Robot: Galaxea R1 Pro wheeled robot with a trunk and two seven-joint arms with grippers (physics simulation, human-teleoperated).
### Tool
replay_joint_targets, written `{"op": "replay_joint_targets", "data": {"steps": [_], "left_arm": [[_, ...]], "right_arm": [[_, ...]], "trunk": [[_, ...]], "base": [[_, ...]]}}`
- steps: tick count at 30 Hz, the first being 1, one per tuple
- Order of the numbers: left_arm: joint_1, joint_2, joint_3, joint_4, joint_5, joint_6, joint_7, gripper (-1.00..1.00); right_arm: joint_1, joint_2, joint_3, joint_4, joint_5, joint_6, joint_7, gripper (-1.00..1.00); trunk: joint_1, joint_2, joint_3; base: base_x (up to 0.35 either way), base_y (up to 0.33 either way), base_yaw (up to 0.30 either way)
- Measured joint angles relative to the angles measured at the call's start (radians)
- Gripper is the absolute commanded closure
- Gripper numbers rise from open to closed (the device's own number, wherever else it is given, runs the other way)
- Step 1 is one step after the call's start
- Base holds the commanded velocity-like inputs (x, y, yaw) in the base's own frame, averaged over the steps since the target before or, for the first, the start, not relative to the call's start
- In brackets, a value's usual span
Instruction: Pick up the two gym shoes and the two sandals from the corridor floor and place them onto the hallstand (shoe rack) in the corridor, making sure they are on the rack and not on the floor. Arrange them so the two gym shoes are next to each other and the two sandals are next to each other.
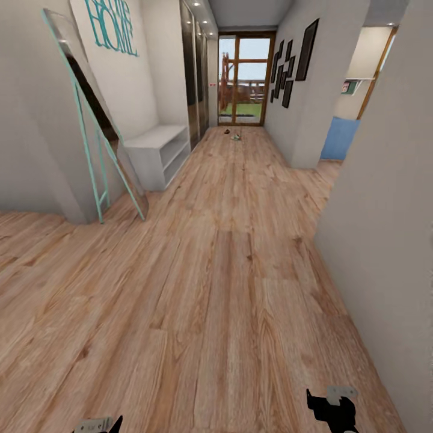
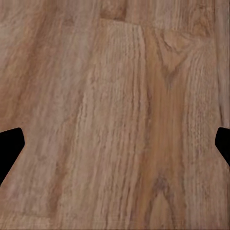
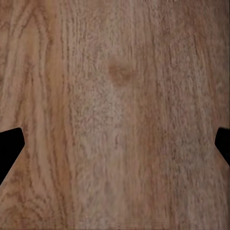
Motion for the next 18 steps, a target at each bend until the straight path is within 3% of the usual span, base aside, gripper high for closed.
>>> {"op": "replay_joint_targets", "data": {"steps": [9,18], "left_arm": [[0.000,0.000,0.000,0.000,0.000,0.000,0.000,-1.00],[0.000,0.000,0.000,0.000,0.000,0.000,0.000,-1.00]], "right_arm": [[0.002,0.001,0.000,0.000,0.000,0.000,0.000,-1.00],[0.002,0.002,0.000,0.000,0.001,0.000,0.000,-1.00]], "trunk": [[0.000,0.000,0.007],[0.000,0.000,0.016]], "base": [[0.338,0.000,-0.210],[0.338,0.000,-0.033]]}}
